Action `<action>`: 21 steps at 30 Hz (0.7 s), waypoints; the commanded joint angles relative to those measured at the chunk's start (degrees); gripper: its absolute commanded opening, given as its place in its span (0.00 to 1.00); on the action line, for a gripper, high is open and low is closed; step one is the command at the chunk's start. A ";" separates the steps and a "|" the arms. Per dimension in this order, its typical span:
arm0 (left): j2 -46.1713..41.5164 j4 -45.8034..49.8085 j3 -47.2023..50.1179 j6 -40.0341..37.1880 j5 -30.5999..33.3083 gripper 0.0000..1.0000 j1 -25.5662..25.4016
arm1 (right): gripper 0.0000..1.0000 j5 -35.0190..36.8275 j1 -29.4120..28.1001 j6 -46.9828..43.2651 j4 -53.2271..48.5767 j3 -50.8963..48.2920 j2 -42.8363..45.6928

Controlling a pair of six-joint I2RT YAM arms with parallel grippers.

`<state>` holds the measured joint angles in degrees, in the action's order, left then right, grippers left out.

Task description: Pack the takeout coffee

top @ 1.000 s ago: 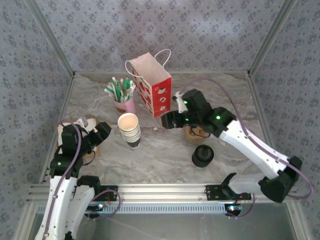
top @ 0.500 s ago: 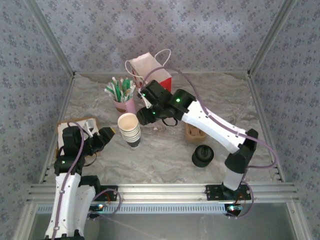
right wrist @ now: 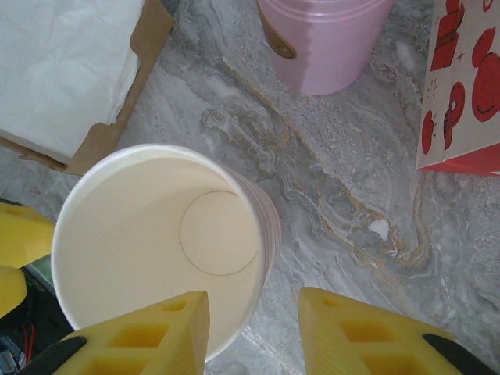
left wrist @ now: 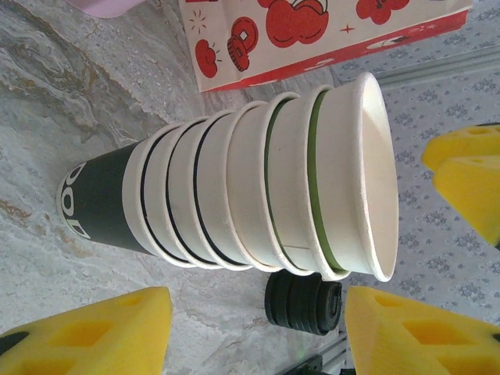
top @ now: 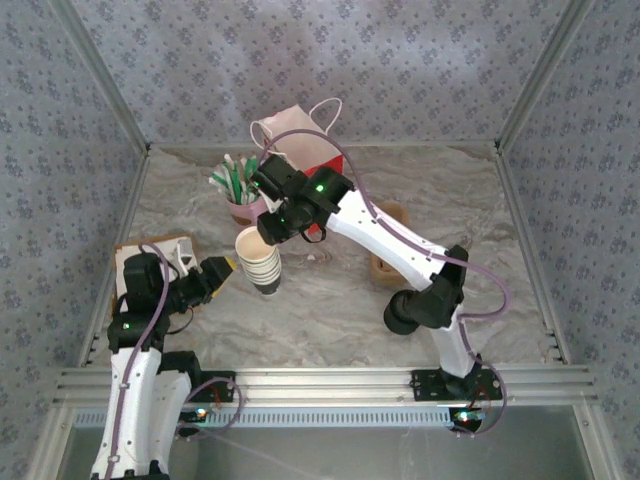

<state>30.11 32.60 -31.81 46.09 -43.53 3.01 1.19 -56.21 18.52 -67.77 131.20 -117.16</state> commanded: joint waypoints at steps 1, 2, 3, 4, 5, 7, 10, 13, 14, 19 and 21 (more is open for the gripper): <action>-0.11 -0.94 -0.03 -1.33 -2.01 0.61 0.43 | 0.37 0.61 -0.48 -0.62 -3.59 3.38 -2.03; -0.14 -0.83 -0.08 -1.42 -2.06 0.61 0.47 | 0.37 0.74 -0.51 -0.59 -3.76 3.83 -2.48; -0.22 -0.74 -0.09 -1.57 -2.09 0.61 0.42 | 0.37 0.89 -0.57 -0.60 -3.93 4.18 -2.76; -0.23 -0.68 -0.05 -1.70 -2.09 0.61 0.47 | 0.37 1.00 -0.57 -0.65 -3.95 4.32 -2.97; -0.14 -0.53 -0.03 -1.80 -2.09 0.61 0.42 | 0.37 1.00 -0.57 -0.68 -3.94 4.57 -3.15; -0.05 -0.53 0.08 -2.11 -2.09 0.61 0.50 | 0.37 1.00 -0.57 -0.68 -4.04 5.05 -3.63; 0.05 -0.59 0.22 -2.21 -2.18 0.61 0.46 | 0.37 0.78 -0.57 -0.68 -4.14 5.62 -4.35; 0.04 -0.29 0.18 -2.44 -2.26 0.60 0.45 | 0.34 0.64 -0.57 -0.68 -4.15 5.82 -4.78; -0.01 -0.11 0.09 -2.62 -2.27 0.60 0.51 | 0.33 0.63 -0.64 -0.73 -4.13 5.91 -4.83; 0.04 -0.03 0.26 -2.83 -2.27 0.60 0.48 | 0.31 0.56 -0.66 -0.73 -4.22 5.91 -5.24; 0.04 0.03 0.26 -2.84 -2.30 0.60 0.50 | 0.31 0.45 -0.74 -0.73 -4.30 5.94 -5.42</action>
<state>30.11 32.75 -31.75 44.45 -44.38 3.01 1.32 -56.40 18.35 -70.19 135.33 -121.08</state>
